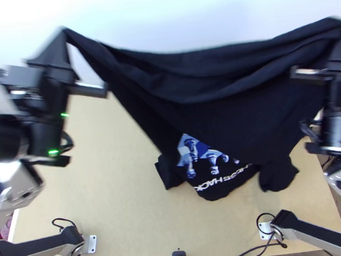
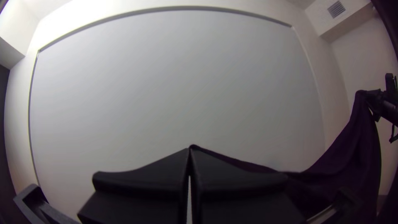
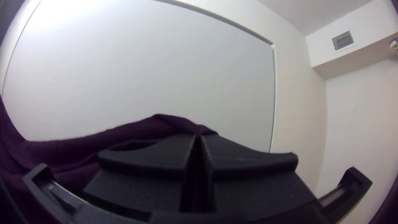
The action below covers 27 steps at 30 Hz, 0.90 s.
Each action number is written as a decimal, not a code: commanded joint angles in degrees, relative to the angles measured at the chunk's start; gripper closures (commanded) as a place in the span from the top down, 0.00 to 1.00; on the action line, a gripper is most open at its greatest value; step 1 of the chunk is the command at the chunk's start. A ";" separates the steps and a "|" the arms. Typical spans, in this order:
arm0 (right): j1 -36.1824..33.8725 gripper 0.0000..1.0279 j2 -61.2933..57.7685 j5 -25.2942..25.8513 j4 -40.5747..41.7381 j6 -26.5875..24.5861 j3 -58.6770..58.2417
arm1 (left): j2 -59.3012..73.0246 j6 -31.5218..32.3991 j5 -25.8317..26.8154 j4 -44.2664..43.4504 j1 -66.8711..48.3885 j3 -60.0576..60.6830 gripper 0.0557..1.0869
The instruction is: Fold the t-shirt
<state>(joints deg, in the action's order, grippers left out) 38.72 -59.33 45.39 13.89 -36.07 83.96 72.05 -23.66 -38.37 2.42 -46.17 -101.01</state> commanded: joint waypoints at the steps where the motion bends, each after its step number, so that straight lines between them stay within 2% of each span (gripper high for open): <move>1: -9.36 0.03 -2.19 -6.01 -10.37 17.53 -7.94 | 0.90 11.79 3.92 1.36 7.15 14.44 0.03; 4: -14.90 0.03 -6.32 -10.84 -14.42 25.70 -9.34 | 3.27 16.10 6.73 1.36 12.25 18.66 0.04; 10: -21.84 0.03 -17.49 -17.00 -14.33 35.11 -10.14 | 8.90 22.25 13.76 -1.80 21.91 23.84 0.04; 15: -25.71 0.03 -29.44 -19.63 -13.63 39.68 -5.48 | 15.40 23.40 15.17 -7.78 24.90 23.49 0.04; 27: -27.47 0.03 -50.27 -24.29 -20.48 46.45 6.30 | 29.73 29.81 17.36 -9.01 28.59 21.30 0.04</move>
<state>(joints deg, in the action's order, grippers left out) 12.38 -99.02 23.51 -2.63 6.28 85.27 94.74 3.07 -22.15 -5.78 -19.73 -79.50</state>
